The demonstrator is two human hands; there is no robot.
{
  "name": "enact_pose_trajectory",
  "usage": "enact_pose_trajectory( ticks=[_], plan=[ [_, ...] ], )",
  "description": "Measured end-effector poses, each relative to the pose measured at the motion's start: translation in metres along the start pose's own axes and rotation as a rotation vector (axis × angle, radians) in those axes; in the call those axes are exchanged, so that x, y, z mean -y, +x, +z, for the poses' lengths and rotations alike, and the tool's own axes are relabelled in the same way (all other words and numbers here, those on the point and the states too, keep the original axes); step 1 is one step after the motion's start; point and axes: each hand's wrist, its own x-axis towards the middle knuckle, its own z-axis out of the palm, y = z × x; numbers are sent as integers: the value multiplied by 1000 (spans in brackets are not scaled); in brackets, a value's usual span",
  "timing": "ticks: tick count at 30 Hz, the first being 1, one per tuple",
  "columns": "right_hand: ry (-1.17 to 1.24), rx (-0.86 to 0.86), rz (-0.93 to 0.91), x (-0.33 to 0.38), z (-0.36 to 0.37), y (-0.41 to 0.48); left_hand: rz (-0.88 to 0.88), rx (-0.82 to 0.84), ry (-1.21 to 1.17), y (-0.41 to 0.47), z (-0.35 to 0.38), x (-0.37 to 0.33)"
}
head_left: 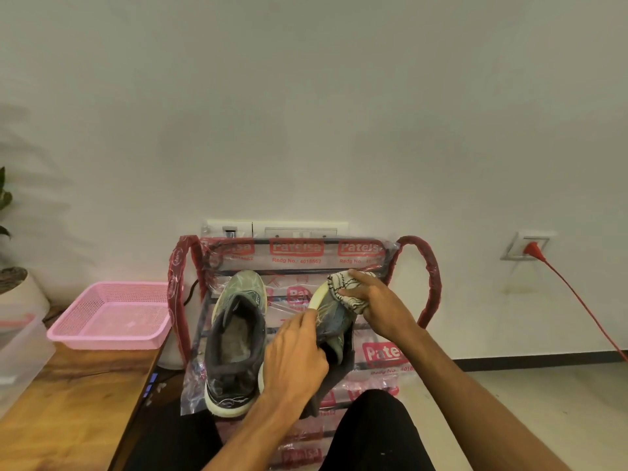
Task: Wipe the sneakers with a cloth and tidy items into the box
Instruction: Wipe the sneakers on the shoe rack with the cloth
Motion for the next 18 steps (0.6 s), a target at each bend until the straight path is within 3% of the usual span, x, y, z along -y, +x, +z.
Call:
enact_pose_trajectory(
  ticks=[4, 10, 13, 18],
  plan=[
    [177, -48, 146, 7, 9, 1, -37, 27, 69, 5, 0, 2],
    [509, -140, 232, 22, 7, 3, -122, -122, 28, 14, -2, -5],
    [438, -150, 166, 29, 1, -4, -75, -164, 35, 17, -1, -14],
    [161, -57, 124, 20, 8, -5, 108, -10, 161, 7, 7, -16]
  ],
)
